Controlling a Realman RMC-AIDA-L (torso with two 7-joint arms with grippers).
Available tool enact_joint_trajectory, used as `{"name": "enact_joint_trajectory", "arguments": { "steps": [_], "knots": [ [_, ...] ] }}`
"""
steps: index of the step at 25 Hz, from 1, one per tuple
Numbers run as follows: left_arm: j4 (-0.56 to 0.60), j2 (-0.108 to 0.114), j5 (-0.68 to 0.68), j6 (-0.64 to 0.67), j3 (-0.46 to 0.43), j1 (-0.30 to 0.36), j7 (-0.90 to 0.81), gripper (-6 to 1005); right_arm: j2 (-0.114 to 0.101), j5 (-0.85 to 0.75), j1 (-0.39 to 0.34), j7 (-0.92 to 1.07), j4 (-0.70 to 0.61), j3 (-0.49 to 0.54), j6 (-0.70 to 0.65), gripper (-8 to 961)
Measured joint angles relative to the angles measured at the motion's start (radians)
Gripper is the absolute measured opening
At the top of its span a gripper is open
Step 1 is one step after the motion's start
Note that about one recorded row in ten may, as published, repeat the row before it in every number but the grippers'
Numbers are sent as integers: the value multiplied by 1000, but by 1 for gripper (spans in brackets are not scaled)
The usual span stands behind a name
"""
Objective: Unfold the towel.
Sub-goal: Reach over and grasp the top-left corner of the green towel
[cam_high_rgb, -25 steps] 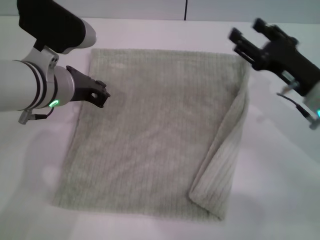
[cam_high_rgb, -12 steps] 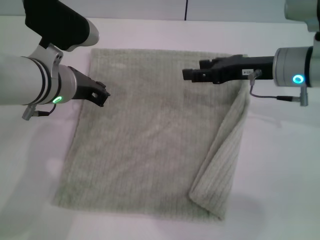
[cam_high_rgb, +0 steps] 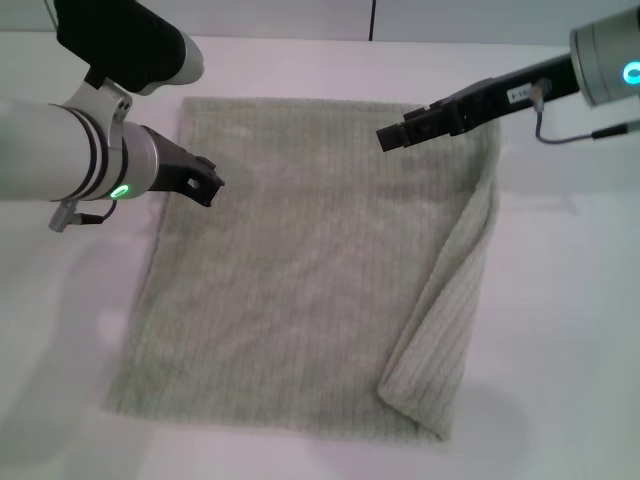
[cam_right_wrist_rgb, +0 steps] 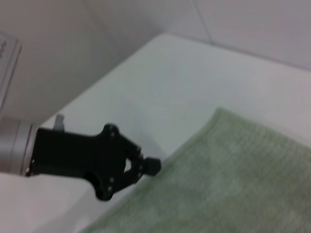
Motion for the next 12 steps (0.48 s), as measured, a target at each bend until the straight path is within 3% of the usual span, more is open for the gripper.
{"name": "enact_joint_trajectory", "arguments": {
  "steps": [1, 3, 4, 5, 6, 7, 8, 9, 10, 11, 12],
  "knots": [
    [0, 0, 0, 0, 0, 0, 0, -2, 28, 2, 22, 38, -80, -38, -56, 726],
    [1, 1, 0, -6, -3, -9, 0, -1, 118, 7, 56, 107, -299, -117, -191, 726],
    [1, 1, 0, -6, -3, -9, 0, -1, 235, 14, 67, 162, -564, -186, -329, 727],
    [1, 1, 0, -7, -5, -10, 0, -1, 310, 17, 61, 191, -756, -239, -397, 727],
    [1, 1, 0, -7, -5, -10, 0, -1, 354, 28, 51, 217, -903, -289, -443, 727],
    [1, 1, 0, -7, -5, -10, 0, -1, 378, 50, 39, 243, -1021, -340, -468, 727],
    [1, 1, 0, -7, -5, -10, 0, -1, 378, 50, 39, 243, -1021, -340, -468, 727],
    [1, 0, -1, -7, -7, -11, 0, -1, 379, 156, 6, 308, -1204, -460, -521, 727],
    [9, 0, -1, -3, -11, -13, 0, -1, 379, 156, 6, 308, -1204, -460, -521, 726],
    [9, 0, -2, -2, -11, -11, 1, -1, 348, 263, -28, 373, -1287, -566, -560, 726],
    [9, 0, -2, -2, -11, -11, 1, -1, 340, 311, -53, 407, -1305, -634, -580, 726]
  ]
}}
